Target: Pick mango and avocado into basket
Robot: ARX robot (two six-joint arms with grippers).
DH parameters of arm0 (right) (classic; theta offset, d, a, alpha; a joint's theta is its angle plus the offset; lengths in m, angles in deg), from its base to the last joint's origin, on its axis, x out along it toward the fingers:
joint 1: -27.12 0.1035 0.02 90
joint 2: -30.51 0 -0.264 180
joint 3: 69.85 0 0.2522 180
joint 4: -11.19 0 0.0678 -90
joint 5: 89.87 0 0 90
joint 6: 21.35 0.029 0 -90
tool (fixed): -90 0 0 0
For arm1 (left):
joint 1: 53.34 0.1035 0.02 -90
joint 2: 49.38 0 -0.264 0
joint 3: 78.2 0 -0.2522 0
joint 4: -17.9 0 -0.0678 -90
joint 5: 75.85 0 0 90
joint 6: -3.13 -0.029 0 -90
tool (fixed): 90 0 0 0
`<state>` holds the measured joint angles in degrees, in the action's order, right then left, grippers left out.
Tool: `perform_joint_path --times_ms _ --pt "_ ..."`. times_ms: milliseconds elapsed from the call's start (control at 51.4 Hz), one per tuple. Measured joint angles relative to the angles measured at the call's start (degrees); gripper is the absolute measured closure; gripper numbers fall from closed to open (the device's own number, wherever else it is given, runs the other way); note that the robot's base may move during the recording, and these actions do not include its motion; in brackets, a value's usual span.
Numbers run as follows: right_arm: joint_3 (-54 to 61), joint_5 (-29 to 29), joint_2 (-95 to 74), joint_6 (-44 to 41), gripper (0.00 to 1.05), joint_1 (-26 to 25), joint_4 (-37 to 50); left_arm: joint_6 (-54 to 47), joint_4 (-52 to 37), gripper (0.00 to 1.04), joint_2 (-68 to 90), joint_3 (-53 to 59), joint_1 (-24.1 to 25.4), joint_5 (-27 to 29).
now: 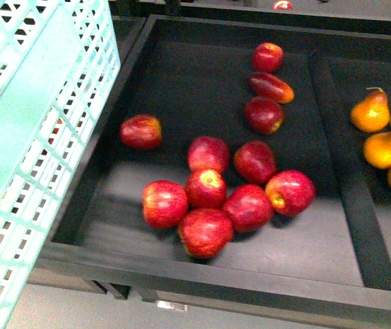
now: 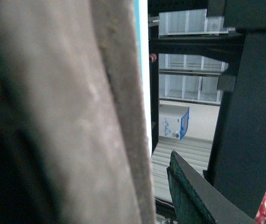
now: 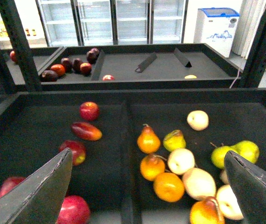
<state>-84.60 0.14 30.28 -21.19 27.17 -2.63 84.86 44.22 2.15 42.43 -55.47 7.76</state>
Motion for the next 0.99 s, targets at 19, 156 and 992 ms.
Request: perform_joint_path --times_ms 19,156,992 --pt "0.00 0.00 0.02 -0.02 0.09 0.00 0.00 0.02 0.00 0.76 -0.02 -0.02 0.00 0.00" --pt "0.00 0.00 0.02 -0.02 0.09 0.00 0.00 0.00 0.00 0.76 0.02 -0.02 0.02 0.11" --pt "0.00 -0.09 0.00 -0.02 0.09 0.00 0.02 0.15 0.00 0.76 -0.11 -0.02 0.07 0.00"
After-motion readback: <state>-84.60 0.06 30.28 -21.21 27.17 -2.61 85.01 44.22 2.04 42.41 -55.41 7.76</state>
